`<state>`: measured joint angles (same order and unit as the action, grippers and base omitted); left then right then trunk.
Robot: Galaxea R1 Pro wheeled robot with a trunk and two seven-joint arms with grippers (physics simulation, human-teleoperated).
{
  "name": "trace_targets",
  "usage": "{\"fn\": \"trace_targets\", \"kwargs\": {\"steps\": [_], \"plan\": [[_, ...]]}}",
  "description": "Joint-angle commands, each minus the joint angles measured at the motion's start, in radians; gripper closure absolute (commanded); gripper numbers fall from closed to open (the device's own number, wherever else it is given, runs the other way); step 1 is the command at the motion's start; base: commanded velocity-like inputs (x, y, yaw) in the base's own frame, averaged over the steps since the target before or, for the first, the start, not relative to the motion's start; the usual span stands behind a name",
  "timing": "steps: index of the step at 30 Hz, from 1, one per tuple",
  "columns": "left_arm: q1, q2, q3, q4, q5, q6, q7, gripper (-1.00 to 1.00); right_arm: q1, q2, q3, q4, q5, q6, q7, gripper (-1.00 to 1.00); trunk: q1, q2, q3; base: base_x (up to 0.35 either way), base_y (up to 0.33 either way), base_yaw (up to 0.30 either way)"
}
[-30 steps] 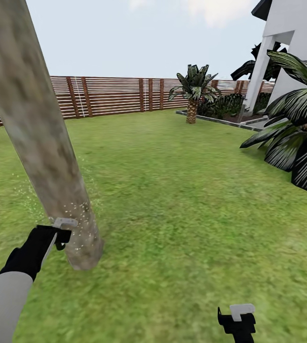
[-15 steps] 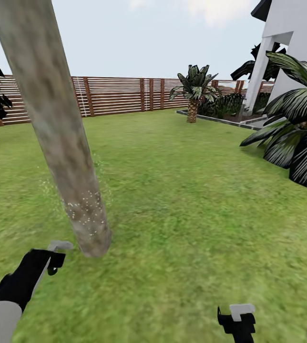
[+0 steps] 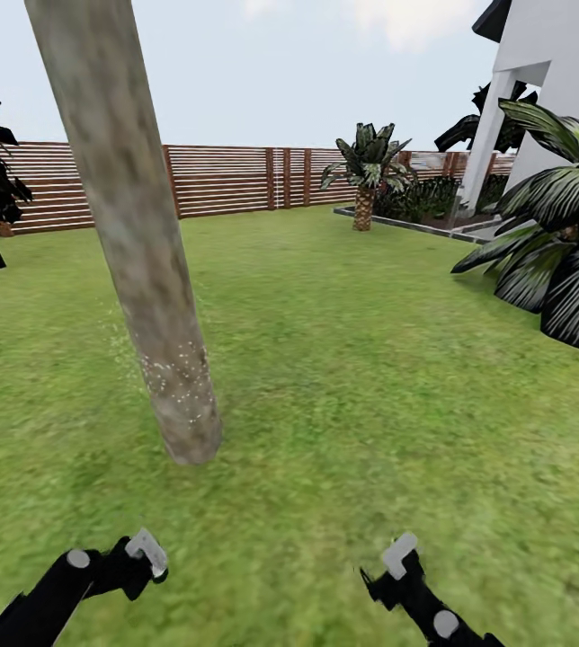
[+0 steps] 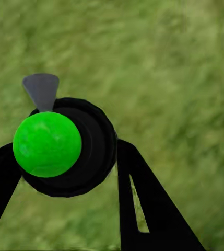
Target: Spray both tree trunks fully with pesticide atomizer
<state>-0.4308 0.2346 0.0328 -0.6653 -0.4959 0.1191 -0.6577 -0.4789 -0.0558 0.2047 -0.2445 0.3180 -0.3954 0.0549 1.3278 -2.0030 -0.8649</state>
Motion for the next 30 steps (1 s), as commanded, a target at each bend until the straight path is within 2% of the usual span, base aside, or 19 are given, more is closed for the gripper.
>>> {"fn": "trace_targets", "kwargs": {"steps": [1,2,3,5,6,11,16,18,25,26,27,30], "plan": [[-0.003,-0.002,-0.019,-0.001,-0.043,-0.002,-0.063,1.0,0.0,-0.001,0.002,-0.049,0.012,0.028,0.089,-1.0,0.0,0.0,0.0,-0.017,0.008,0.0],[-0.007,-0.003,-0.041,-0.001,-0.076,-0.002,-0.112,1.0,-0.005,-0.002,0.003,-0.102,0.02,0.062,0.225,-1.0,0.0,0.0,0.0,-0.007,0.003,0.0],[-0.009,-0.004,-0.056,-0.002,-0.099,-0.001,-0.159,1.0,-0.01,-0.003,0.003,-0.132,0.023,0.079,0.318,-1.0,0.0,0.0,0.0,-0.004,0.002,0.0],[-0.008,-0.004,-0.065,-0.007,-0.112,-0.001,-0.227,1.0,-0.021,-0.004,0.005,-0.205,0.029,0.095,0.502,-1.0,0.0,0.0,0.0,-0.001,0.0,0.0],[-0.006,-0.01,-0.071,-0.012,-0.108,-0.007,-0.225,1.0,-0.026,0.002,0.011,-0.209,0.033,0.094,0.504,-1.0,0.0,0.0,0.0,0.0,0.0,0.0],[-0.008,-0.039,-0.046,-0.01,-0.097,-0.021,-0.217,1.0,-0.026,0.03,-0.01,-0.212,0.012,0.093,0.487,-1.0,0.0,0.0,0.0,0.0,0.0,0.0],[-0.02,-0.065,-0.05,-0.008,-0.098,-0.049,-0.236,1.0,-0.026,0.058,0.003,-0.24,0.027,0.095,0.497,-1.0,0.0,0.0,0.0,0.0,0.0,0.0],[-0.021,-0.072,-0.051,-0.01,-0.102,-0.06,-0.247,1.0,-0.027,0.06,0.014,-0.251,0.038,0.095,0.508,-1.0,0.0,0.0,0.0,0.0,0.0,0.0],[-0.054,-0.081,-0.09,-0.011,-0.105,-0.064,-0.286,1.0,-0.032,0.062,0.053,-0.291,0.076,0.098,0.547,-1.0,0.0,0.0,0.0,0.0,0.0,0.0],[-0.055,-0.087,-0.212,-0.011,-0.105,-0.064,-0.348,1.0,-0.032,0.063,0.06,-0.362,0.125,0.098,0.723,-1.0,0.0,0.0,0.0,0.0,0.0,0.0],[-0.056,-0.096,-0.216,-0.011,-0.106,-0.064,-0.348,1.0,-0.032,0.063,0.06,-0.362,0.129,0.098,0.724,1.0,0.0,0.0,0.0,0.0,0.0,0.0],[-0.057,-0.122,-0.221,-0.011,-0.117,-0.063,-0.349,1.0,-0.032,0.068,0.062,-0.363,0.133,0.098,0.726,1.0,0.0,0.0,0.0,0.0,0.0,0.0]]}}
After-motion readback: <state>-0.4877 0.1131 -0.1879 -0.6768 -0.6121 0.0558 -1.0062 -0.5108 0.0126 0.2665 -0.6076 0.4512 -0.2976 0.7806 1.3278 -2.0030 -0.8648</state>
